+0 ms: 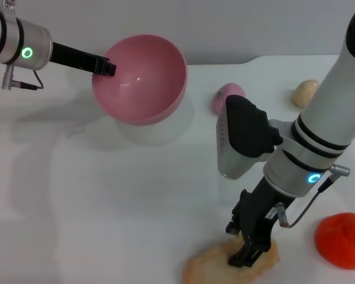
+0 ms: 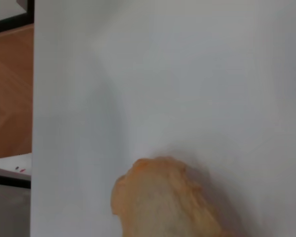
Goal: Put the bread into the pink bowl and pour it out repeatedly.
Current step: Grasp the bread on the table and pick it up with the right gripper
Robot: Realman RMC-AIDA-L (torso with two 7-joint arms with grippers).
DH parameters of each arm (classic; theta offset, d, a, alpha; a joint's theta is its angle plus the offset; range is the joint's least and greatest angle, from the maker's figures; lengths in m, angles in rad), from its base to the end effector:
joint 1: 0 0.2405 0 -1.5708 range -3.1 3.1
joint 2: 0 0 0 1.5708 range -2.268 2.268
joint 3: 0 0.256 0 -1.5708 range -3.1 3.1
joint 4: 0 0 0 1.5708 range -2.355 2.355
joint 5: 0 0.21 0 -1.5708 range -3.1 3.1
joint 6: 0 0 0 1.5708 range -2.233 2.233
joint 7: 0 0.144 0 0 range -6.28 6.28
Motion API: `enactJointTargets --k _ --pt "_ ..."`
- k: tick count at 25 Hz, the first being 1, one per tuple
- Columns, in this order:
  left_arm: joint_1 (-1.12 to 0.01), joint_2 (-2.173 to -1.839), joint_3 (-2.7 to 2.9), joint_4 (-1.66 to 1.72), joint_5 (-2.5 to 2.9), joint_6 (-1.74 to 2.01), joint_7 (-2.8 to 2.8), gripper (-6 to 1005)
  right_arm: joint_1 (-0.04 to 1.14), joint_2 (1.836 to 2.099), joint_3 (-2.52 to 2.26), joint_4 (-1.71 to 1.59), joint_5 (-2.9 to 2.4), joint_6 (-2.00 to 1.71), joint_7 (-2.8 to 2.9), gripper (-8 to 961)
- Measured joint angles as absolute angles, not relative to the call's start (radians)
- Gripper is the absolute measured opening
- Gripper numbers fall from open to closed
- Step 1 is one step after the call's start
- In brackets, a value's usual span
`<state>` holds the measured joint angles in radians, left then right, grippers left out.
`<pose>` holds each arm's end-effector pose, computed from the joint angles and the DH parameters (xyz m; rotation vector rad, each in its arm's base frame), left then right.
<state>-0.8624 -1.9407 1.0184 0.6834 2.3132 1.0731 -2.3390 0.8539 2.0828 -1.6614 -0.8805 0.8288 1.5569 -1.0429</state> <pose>-0.2060 0.4591 0.0299 -2.3594 -1.1215 -0.1058 0.1610 0.3239 -0.0880 2.8508 -0.2758 0.7128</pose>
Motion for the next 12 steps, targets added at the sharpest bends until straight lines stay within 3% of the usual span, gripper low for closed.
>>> enactJointTargets --k 12 --pt "-0.852 -1.942 1.017 0.683 2.313 1.067 -2.336 39 0.859 2.083 -1.692 -0.88 0.838 1.554 -1.045 643"
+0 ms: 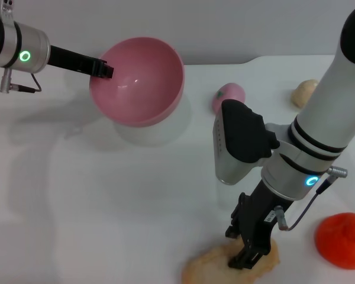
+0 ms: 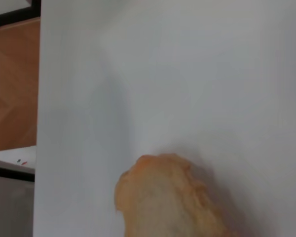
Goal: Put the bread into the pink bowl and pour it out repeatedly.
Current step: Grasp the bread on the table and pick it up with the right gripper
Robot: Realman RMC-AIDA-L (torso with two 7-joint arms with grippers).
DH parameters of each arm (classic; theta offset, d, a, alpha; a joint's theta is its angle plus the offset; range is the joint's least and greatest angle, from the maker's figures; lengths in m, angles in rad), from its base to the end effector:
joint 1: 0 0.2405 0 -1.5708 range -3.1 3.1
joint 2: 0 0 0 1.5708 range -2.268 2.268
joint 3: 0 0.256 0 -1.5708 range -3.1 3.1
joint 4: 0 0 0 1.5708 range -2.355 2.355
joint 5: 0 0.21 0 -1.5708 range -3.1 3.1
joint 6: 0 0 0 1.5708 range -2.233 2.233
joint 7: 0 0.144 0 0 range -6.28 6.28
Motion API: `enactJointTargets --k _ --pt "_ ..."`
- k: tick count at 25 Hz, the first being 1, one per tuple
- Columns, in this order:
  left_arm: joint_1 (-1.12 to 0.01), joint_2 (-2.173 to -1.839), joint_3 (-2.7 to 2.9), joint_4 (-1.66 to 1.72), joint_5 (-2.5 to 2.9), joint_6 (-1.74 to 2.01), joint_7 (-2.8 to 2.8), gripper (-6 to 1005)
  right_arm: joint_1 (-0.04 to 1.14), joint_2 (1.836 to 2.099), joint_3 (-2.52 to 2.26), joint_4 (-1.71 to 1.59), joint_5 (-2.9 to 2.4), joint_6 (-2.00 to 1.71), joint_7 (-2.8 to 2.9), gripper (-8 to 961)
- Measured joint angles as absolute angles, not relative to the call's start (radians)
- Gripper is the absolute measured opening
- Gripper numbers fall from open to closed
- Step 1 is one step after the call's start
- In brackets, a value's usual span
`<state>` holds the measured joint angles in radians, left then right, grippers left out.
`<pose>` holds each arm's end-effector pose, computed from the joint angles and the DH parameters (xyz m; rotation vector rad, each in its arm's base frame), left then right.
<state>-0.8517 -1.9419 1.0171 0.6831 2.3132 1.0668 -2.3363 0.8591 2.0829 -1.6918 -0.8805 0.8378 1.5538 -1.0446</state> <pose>-0.2109 0.4575 0.0299 -2.3494 -1.1295 -0.1051 0.1599 0.3213 -0.0910 2.8375 -0.2428 0.7302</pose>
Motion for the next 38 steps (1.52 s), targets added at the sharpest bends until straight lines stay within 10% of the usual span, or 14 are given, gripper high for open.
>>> enactJointTargets --k 38 --pt "-0.841 -1.938 1.012 0.686 2.313 1.06 -2.333 40 0.857 2.077 -1.691 -0.939 0.819 1.531 -1.066 235"
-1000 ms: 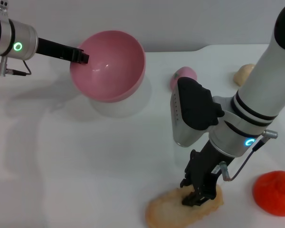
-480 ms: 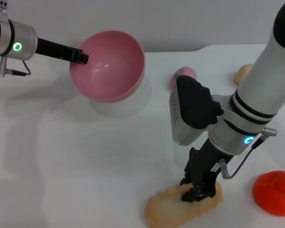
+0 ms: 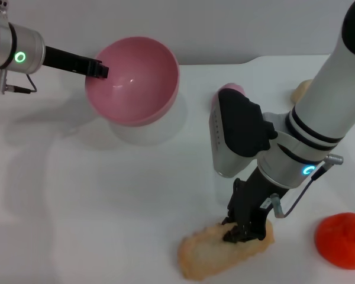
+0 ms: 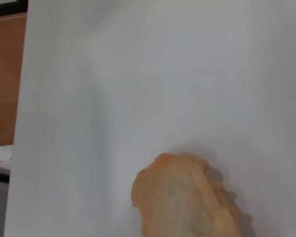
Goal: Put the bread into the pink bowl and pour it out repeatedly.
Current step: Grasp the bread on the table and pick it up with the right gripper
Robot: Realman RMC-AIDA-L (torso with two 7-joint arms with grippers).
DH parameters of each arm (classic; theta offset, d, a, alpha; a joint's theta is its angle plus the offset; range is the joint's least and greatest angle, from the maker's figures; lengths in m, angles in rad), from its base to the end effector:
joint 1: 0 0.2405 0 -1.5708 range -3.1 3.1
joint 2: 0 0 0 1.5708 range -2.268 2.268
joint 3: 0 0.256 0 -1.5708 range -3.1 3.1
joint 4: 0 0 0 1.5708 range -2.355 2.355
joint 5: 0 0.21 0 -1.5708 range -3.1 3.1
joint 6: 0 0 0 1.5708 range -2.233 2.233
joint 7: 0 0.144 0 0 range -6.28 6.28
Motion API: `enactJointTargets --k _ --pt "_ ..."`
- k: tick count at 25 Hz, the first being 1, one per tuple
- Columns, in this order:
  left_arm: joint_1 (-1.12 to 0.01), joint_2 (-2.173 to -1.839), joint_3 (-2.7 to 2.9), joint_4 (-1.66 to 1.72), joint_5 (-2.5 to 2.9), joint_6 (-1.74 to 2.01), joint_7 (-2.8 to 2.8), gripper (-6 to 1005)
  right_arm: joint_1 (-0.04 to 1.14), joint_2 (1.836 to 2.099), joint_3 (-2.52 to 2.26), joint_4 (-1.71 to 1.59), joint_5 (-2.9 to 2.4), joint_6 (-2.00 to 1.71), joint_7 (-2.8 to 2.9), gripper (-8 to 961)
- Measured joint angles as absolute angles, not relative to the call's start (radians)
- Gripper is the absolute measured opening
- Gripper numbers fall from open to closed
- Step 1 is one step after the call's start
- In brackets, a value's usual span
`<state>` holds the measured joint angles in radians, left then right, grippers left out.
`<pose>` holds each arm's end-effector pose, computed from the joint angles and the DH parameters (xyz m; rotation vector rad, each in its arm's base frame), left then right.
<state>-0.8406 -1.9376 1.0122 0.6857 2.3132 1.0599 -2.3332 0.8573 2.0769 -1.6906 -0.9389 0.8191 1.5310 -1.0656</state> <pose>-0.2162 0.4572 0.0336 -2.3321 -1.1328 -0.1072 0.1498 0.3298 -0.0872 2.8994 -0.1380 0.7199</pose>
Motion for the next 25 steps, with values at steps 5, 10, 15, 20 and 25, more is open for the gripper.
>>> enactJointTargets --k 5,10,15,20,25 --pt "-0.839 -1.936 1.011 0.685 2.313 1.057 -2.333 40 0.839 2.075 -1.685 -1.002 0.819 1.531 -1.063 193" --pt "-0.836 -1.934 1.011 0.684 2.313 1.055 -2.333 40 0.804 2.074 -1.674 -1.097 0.819 1.534 -1.06 160" --pt "-0.836 -1.933 1.011 0.684 2.313 1.052 -2.333 40 0.771 2.072 -1.653 -1.191 0.82 1.541 -1.06 161" --pt "-0.836 -1.931 1.015 0.679 2.313 1.039 -2.333 40 0.728 2.074 -1.602 -1.323 0.825 1.534 -1.093 158" --pt "-0.836 -1.931 1.013 0.679 2.313 1.03 -2.333 40 0.698 2.076 -1.522 -1.413 0.869 1.498 -1.145 143"
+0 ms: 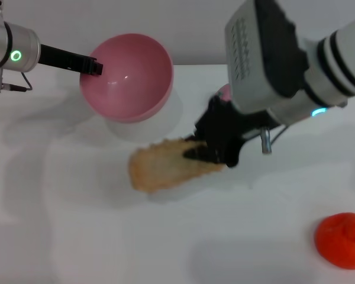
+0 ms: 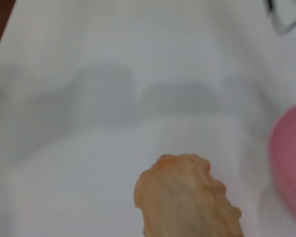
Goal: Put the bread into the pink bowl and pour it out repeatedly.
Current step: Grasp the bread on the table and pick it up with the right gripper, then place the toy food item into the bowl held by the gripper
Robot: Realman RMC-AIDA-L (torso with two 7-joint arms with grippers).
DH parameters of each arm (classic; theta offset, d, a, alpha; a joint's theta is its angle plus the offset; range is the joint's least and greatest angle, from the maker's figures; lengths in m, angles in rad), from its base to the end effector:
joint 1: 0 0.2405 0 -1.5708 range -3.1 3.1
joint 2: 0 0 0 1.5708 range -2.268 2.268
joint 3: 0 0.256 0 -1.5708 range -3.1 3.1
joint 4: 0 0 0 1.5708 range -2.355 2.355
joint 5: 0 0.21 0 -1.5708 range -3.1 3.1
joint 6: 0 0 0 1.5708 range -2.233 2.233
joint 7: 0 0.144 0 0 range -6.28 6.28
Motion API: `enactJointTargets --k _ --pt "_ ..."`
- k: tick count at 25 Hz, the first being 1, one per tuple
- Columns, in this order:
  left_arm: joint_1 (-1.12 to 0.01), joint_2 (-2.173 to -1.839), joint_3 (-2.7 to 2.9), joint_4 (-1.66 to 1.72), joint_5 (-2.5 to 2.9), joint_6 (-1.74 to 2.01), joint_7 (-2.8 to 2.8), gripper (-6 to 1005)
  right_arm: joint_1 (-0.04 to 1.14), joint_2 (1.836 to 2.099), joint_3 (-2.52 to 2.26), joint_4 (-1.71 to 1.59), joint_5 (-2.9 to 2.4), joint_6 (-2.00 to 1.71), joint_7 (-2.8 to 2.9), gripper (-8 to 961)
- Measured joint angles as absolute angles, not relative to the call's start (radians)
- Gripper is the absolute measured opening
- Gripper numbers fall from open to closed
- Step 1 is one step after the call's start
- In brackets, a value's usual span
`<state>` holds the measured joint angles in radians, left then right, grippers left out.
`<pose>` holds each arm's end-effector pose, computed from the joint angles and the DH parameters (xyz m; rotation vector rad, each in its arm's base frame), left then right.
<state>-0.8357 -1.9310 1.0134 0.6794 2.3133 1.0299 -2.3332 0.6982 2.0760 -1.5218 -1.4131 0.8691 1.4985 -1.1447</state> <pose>-0.2211 0.4600 0.0379 -2.3000 -1.1269 -0.1096 0.0854 0.3435 -0.0316 -3.0027 -0.1817 -0.2341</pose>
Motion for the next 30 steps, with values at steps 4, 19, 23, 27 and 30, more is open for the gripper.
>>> enactJointTargets --k 4,19,23,27,30 --pt "-0.834 -1.931 1.015 0.68 2.313 1.026 -2.333 40 0.669 2.076 -1.47 -1.476 0.942 1.486 -1.196 141" --pt "-0.832 -1.947 1.013 0.676 2.313 1.016 -2.314 40 0.554 2.083 -1.352 -1.511 1.152 1.24 -1.369 135" --pt "-0.831 -1.952 1.015 0.676 2.313 1.016 -2.313 40 0.541 2.083 -1.364 -1.459 1.174 1.146 -1.403 134" --pt "-0.831 -1.959 1.015 0.677 2.313 1.017 -2.313 40 0.541 2.08 -1.359 -1.392 1.264 1.099 -1.455 135" --pt "-0.831 -1.964 1.016 0.679 2.313 1.017 -2.312 40 0.545 2.078 -1.373 -1.353 1.286 1.059 -1.472 134"
